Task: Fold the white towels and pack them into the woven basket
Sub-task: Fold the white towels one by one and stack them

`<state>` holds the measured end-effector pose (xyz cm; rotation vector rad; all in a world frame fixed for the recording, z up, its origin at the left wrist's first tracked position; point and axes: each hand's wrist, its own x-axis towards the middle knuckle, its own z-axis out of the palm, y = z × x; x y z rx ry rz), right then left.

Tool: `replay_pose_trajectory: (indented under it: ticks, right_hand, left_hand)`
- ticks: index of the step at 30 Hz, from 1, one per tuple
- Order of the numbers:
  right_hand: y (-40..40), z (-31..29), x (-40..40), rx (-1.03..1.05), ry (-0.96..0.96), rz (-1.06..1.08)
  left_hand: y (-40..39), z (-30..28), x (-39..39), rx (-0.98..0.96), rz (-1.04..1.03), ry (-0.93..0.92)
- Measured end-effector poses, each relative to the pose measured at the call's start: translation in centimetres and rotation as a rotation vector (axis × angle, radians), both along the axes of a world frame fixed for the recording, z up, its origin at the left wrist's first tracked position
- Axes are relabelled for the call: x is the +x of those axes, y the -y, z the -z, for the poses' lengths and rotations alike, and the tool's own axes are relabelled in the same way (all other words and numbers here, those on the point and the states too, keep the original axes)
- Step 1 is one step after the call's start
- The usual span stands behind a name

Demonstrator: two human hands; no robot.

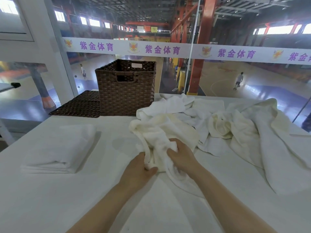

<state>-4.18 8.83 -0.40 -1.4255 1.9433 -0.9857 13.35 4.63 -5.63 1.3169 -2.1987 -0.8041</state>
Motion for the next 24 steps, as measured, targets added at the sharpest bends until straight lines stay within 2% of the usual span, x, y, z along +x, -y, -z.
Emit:
replay_pose_trajectory:
  ticks: [2,5,8,10,11,13,16,18,20,21,24]
  right_hand:
    - [-0.2,-0.3,-0.1,-0.103,-0.170,-0.033]
    - [-0.6,-0.9,-0.9,-0.214,-0.385,0.019]
    - [-0.5,-1.2,-2.2,-0.239,-0.499,0.097]
    - [-0.1,-1.0,-2.4,-0.205,-0.508,0.112]
    - [0.1,-0.7,-2.2,-0.180,-0.473,0.104]
    - [0.3,0.5,-1.2,-0.146,-0.374,0.056]
    - [0.6,2.4,0.1,-0.172,-0.273,-0.013]
    - [0.8,3.0,0.4,-0.197,-0.233,0.002]
    - [0.9,3.4,0.4,-0.217,-0.198,0.038]
    - [0.8,3.6,0.4,-0.232,-0.188,0.049]
    - [0.7,4.0,0.4,-0.260,-0.159,0.023]
  left_hand:
    - [0.2,0.0,-0.4,-0.053,-0.006,-0.015]
    - [0.9,-1.3,0.5,0.080,-0.018,-0.144]
    - [1.5,-3.9,2.5,0.246,-0.140,-0.508]
    - [2.2,-4.4,4.1,0.238,-0.303,-0.719]
    - [2.6,-4.3,5.0,0.189,-0.374,-0.737]
    - [2.9,-3.0,6.4,0.112,-0.434,-0.635]
    - [2.4,-0.2,7.5,0.047,-0.393,-0.362]
    - [1.9,1.1,7.6,-0.224,-0.357,-0.204]
    - [1.5,1.2,7.2,-0.491,-0.176,-0.107]
    - [1.3,1.0,6.9,-0.538,-0.034,-0.063]
    - [0.7,1.1,5.3,-0.499,0.337,0.067]
